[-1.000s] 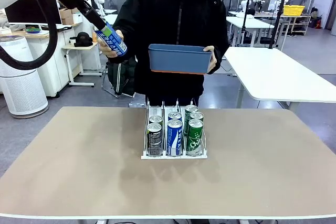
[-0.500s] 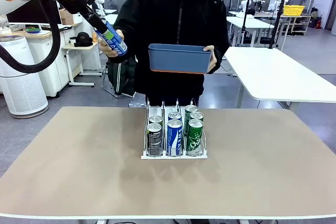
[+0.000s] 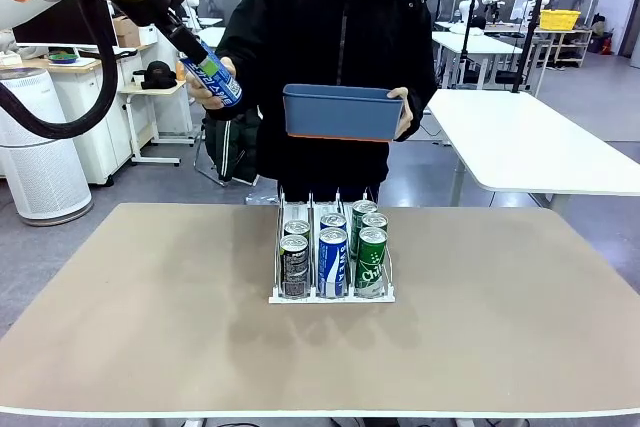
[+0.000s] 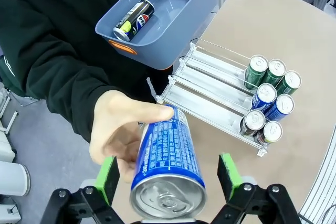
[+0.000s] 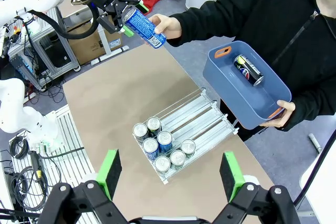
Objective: Fill the beverage cans into the dispenser.
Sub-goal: Pick up the Ionic drink handed by the human.
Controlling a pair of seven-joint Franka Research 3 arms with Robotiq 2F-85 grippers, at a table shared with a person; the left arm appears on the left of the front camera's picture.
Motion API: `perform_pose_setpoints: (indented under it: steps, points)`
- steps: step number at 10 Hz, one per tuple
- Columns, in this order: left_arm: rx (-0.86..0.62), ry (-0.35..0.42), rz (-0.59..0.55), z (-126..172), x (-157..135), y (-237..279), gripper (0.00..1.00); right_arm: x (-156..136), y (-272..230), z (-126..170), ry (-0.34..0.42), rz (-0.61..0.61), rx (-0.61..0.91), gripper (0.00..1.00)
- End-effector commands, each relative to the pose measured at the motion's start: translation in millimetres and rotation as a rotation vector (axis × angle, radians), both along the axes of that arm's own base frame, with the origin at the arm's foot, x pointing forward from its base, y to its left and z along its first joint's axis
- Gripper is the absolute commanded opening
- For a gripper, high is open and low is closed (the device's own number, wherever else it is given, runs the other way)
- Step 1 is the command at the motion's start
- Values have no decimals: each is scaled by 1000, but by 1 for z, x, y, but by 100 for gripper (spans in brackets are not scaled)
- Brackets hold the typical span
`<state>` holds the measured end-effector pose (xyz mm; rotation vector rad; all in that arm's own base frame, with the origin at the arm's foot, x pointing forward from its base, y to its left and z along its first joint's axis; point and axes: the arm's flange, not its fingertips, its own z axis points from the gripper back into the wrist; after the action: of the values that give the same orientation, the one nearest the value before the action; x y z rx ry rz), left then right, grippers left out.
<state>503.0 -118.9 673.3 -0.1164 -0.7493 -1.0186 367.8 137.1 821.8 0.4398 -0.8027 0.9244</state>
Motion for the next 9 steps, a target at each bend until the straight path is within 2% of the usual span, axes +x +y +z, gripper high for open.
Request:
perform_pose_setpoints:
  steps: [1, 4, 6, 7, 8, 9]
  points:
    - [-10, 2, 1, -1, 1, -2, 100, -1, 0, -2, 2, 1, -1, 100]
    - [-30, 2, -3, 0, 5, -2, 100, -1, 0, -2, 2, 1, -1, 100]
    - [-17, 33, 1, -2, 6, 1, 100, -1, 0, -2, 2, 1, -1, 100]
    - [-7, 34, 4, -3, 6, 2, 42, -1, 0, -2, 2, 1, -1, 100]
    - [-4, 34, 16, -5, 7, 0, 42, -1, 0, -2, 2, 1, -1, 100]
    - [1, 35, 19, -5, 7, 2, 0, -1, 0, -2, 2, 1, -1, 100]
